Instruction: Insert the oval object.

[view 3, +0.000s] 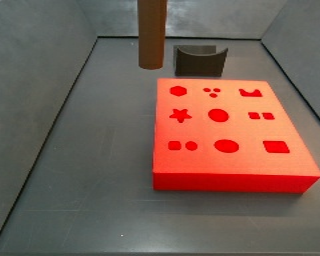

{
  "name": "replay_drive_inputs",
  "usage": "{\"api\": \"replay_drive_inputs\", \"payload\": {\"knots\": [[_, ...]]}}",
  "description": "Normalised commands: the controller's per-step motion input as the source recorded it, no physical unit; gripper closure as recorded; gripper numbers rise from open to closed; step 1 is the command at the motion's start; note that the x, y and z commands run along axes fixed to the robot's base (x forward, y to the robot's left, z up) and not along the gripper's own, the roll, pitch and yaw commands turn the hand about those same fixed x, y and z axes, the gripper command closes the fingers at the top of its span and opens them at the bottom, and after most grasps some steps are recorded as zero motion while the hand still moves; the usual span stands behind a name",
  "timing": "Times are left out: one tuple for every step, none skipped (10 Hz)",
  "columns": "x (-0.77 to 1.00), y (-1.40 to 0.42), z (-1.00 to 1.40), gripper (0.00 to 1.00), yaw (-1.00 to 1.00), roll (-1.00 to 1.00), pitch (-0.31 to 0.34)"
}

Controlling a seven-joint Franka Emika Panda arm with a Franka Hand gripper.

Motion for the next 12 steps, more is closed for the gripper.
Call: {"api": "replay_drive_inputs", "payload": {"knots": [[0.04,-0.02,-0.03,1.0,0.0,0.0,0.0],[0.73,-0.17,-0.2,1.0,-0.36,0.0,0.0],[0.94,-0.09,-0.23,1.0,-0.21,-0.02,-0.046],[1.0,-0.07,-0.29,1.0,-0.09,-0.01,-0.053],[1.0,-0.04,-0.32,1.0,0.0,0.0,-0.013],[1.0,-0.03,-0.26,1.0,0.0,0.0,-0.009],[1.0,-0.13,-0.07,1.0,0.0,0.0,0.0],[1.0,-0.24,0.06,1.0,0.0,0.04,0.0],[1.0,-0.35,0.3,1.0,0.0,0.1,0.086],[1.0,-0.37,0.46,1.0,0.0,0.06,0.083],[1.0,-0.45,0.5,1.0,0.0,0.04,0.054],[1.0,-0.41,0.44,1.0,0.0,0.04,0.059]]}}
